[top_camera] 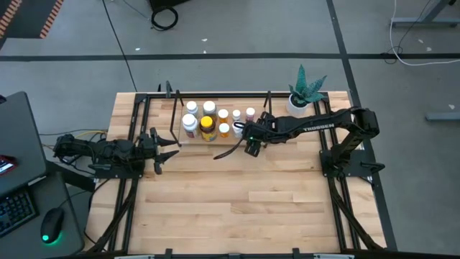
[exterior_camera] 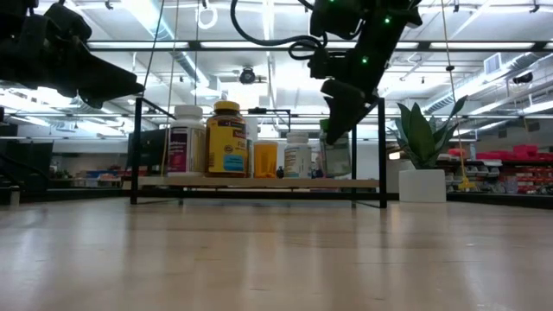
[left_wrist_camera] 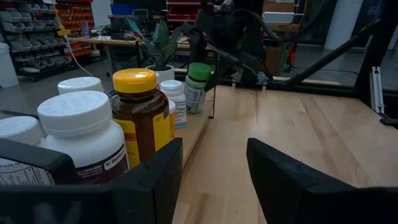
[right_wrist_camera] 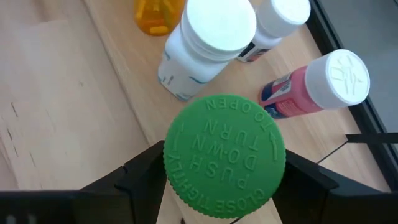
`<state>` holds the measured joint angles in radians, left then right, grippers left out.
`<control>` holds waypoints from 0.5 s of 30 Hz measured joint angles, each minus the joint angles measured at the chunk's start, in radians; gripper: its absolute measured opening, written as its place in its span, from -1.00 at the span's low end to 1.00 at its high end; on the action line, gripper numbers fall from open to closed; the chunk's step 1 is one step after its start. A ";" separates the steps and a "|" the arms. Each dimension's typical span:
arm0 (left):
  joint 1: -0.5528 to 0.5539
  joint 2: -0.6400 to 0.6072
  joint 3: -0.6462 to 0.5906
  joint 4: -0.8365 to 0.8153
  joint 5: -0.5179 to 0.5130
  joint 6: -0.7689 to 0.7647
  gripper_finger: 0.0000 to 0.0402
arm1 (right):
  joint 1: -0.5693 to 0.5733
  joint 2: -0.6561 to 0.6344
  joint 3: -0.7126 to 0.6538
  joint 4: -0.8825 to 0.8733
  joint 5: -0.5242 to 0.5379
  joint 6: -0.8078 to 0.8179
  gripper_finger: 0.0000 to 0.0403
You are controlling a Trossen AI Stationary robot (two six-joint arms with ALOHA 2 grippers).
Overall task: Pick and place medicine bottles onto shelf by color
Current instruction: Put the green bottle on the shelf
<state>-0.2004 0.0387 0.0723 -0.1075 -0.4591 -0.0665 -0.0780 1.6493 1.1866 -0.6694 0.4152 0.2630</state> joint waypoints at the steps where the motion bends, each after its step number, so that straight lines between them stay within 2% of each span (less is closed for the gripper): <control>1: 0.000 0.000 0.000 0.000 0.000 0.000 -0.07 | 0.000 0.000 0.000 0.003 -0.001 0.001 0.25; 15: 0.000 0.000 0.000 0.000 0.000 0.000 -0.07 | -0.017 0.000 -0.001 0.008 -0.006 0.003 0.46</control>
<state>-0.2001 0.0387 0.0723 -0.1074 -0.4591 -0.0666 -0.0952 1.6493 1.1858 -0.6613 0.4087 0.2661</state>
